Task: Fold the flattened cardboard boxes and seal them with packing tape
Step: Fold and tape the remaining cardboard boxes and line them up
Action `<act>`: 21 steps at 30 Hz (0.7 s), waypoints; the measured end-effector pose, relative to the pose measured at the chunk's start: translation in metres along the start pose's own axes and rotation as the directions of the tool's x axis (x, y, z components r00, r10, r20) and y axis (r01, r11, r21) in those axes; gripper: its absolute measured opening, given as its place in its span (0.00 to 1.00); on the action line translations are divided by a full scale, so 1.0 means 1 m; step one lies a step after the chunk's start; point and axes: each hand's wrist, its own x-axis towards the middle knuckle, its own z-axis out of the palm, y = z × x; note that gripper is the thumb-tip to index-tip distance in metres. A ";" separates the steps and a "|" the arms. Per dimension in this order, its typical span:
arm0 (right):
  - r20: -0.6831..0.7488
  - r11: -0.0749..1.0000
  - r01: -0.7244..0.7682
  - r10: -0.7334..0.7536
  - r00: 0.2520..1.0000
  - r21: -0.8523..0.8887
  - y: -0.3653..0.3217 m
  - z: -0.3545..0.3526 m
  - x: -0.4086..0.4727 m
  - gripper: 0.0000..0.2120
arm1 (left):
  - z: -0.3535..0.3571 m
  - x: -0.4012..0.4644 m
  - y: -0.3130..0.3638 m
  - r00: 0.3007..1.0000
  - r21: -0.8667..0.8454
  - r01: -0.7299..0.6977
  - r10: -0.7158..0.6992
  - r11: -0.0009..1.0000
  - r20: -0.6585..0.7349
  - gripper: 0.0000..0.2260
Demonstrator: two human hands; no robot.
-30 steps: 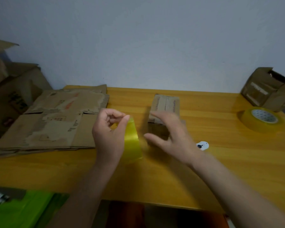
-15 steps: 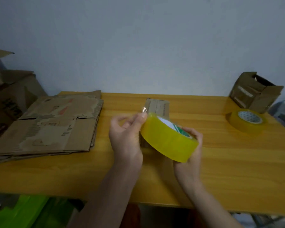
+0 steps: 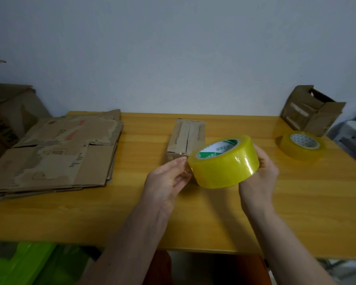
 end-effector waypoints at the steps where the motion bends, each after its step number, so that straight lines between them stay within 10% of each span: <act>1: -0.010 1.000 -0.014 0.014 1.000 0.020 0.003 0.000 0.000 0.22 | 0.000 0.001 -0.002 1.000 -0.019 0.013 -0.013 1.000 -0.003 0.08; 21: -0.054 0.990 -0.073 0.067 0.996 -0.121 0.029 -0.007 -0.011 0.30 | 0.016 0.002 -0.020 0.998 -0.135 -0.010 0.001 0.991 -0.066 0.04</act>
